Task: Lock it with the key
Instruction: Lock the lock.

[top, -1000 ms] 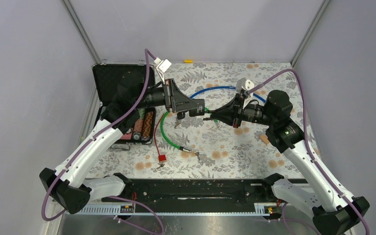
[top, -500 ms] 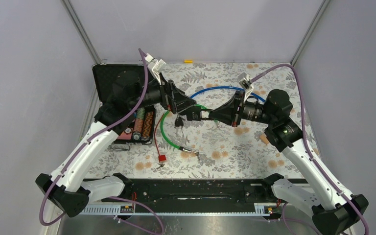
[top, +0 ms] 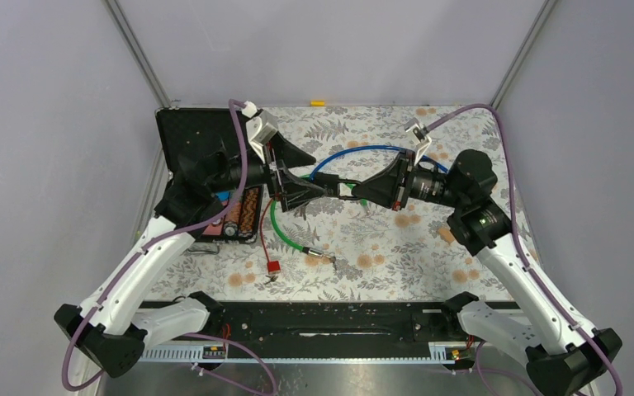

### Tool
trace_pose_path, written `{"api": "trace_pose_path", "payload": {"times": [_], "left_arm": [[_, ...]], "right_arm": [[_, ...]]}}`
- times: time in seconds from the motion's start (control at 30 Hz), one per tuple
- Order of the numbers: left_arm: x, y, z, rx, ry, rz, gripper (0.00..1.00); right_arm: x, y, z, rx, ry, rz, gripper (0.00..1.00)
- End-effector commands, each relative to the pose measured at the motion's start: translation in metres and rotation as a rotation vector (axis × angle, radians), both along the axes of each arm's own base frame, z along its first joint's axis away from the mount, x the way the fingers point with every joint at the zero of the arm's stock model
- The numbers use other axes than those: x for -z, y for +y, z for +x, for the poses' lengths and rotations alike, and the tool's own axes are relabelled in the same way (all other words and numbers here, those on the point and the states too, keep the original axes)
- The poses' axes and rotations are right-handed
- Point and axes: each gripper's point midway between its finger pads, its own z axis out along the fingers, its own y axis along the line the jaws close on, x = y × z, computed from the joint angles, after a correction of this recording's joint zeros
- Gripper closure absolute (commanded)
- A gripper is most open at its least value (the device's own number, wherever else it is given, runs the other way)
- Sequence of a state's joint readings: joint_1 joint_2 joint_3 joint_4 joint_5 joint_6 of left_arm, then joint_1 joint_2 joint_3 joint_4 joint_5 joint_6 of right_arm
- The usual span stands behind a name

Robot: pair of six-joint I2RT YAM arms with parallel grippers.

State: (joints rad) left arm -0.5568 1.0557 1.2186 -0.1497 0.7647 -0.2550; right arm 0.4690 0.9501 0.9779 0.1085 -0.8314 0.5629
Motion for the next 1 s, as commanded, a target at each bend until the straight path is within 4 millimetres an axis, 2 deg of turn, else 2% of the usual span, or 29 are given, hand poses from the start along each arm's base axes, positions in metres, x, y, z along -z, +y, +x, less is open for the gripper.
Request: {"api": "trace_pose_path", "payload": {"times": [0.0,0.03,0.13,0.27,0.33,0.4,0.43,0.47,0.57,0.63,0.7,0.77,0.83,0.87,0.97], "left_arm": [[-0.009,-0.009,-0.016,0.138,-0.06,-0.062,0.02],[-0.01,-0.01,-0.018,0.162,-0.054,-0.075,0.04],[-0.012,-0.013,-0.027,0.231,-0.047,-0.109,0.18],[-0.019,-0.013,-0.031,0.249,-0.064,-0.157,0.35],[-0.021,-0.014,-0.032,0.254,-0.06,-0.176,0.42],[-0.024,-0.014,-0.032,0.257,-0.055,-0.19,0.57],[-0.025,-0.014,-0.031,0.252,-0.05,-0.194,0.59],[-0.025,-0.014,-0.029,0.243,-0.044,-0.194,0.58],[-0.025,-0.014,-0.027,0.23,-0.045,-0.194,0.44],[-0.025,-0.014,-0.027,0.233,-0.046,-0.195,0.42],[-0.024,-0.015,-0.027,0.237,-0.042,-0.193,0.47],[-0.021,-0.016,-0.026,0.235,-0.044,-0.178,0.59],[-0.017,-0.014,-0.022,0.203,-0.056,-0.142,0.82],[-0.018,-0.011,-0.021,0.181,-0.061,-0.138,1.0],[-0.026,-0.011,-0.024,0.188,-0.049,-0.159,1.0]], "right_arm": [[-0.081,-0.011,-0.035,-0.061,-0.226,0.159,1.0],[-0.085,-0.011,-0.038,-0.067,-0.233,0.17,1.0],[-0.093,-0.011,-0.04,-0.085,-0.231,0.195,1.0],[-0.102,-0.009,-0.04,-0.1,-0.226,0.219,1.0],[-0.105,-0.008,-0.04,-0.103,-0.226,0.227,1.0],[-0.104,-0.007,-0.037,-0.103,-0.221,0.228,1.0],[-0.104,-0.006,-0.036,-0.104,-0.22,0.228,1.0],[-0.101,-0.005,-0.033,-0.101,-0.212,0.224,1.0],[-0.095,-0.001,-0.025,-0.098,-0.192,0.213,1.0],[-0.093,0.001,-0.021,-0.096,-0.18,0.214,1.0],[-0.093,0.002,-0.018,-0.091,-0.171,0.22,1.0],[-0.093,0.003,-0.016,-0.089,-0.164,0.224,1.0],[-0.093,0.004,-0.013,-0.086,-0.15,0.221,1.0],[-0.092,0.005,-0.01,-0.083,-0.147,0.21,1.0],[-0.085,0.006,-0.005,-0.065,-0.156,0.174,1.0]]}}
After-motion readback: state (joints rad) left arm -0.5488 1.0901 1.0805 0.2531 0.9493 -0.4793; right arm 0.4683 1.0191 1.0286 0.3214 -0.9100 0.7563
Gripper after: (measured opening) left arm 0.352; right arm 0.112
